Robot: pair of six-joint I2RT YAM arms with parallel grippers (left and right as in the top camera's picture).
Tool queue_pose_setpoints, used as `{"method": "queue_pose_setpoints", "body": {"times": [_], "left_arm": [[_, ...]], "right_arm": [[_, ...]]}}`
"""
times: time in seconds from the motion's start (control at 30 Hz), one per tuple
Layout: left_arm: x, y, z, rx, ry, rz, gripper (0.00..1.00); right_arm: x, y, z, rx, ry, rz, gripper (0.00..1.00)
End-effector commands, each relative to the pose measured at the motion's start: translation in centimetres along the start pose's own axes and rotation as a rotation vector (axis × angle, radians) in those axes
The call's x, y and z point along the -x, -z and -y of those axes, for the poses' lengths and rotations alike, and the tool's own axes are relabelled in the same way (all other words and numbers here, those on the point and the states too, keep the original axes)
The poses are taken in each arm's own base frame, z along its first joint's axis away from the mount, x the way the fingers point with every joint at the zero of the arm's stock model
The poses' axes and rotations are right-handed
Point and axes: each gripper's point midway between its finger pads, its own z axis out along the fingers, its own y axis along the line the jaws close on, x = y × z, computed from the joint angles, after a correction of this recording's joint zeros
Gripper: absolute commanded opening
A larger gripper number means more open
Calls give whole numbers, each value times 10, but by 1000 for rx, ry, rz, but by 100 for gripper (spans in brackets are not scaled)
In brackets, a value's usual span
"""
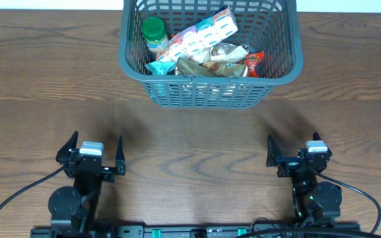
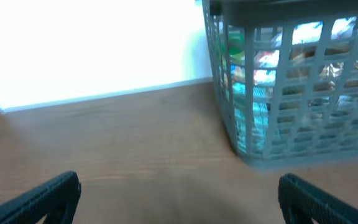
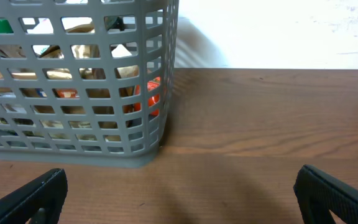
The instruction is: Pack container
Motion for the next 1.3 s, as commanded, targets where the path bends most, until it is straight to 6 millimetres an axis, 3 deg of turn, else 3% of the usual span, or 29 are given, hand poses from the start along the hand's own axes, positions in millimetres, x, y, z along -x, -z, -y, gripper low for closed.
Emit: {"method": "queue_pose_setpoints", "body": {"times": [0.0, 0.3, 0.67, 1.27], "left_arm": [[3, -6, 0, 7, -24, 78, 98], [-12, -17, -10, 81, -23, 154, 98], [-65, -19, 10, -21, 49, -37, 98], [-65, -19, 10, -19, 125, -37, 98]], "right_arm": [[0, 0, 2, -5, 11, 4, 99], [0, 0, 2, -5, 11, 4, 99], [0, 0, 2, -5, 11, 4, 99], [0, 0, 2, -5, 11, 4, 99]]}}
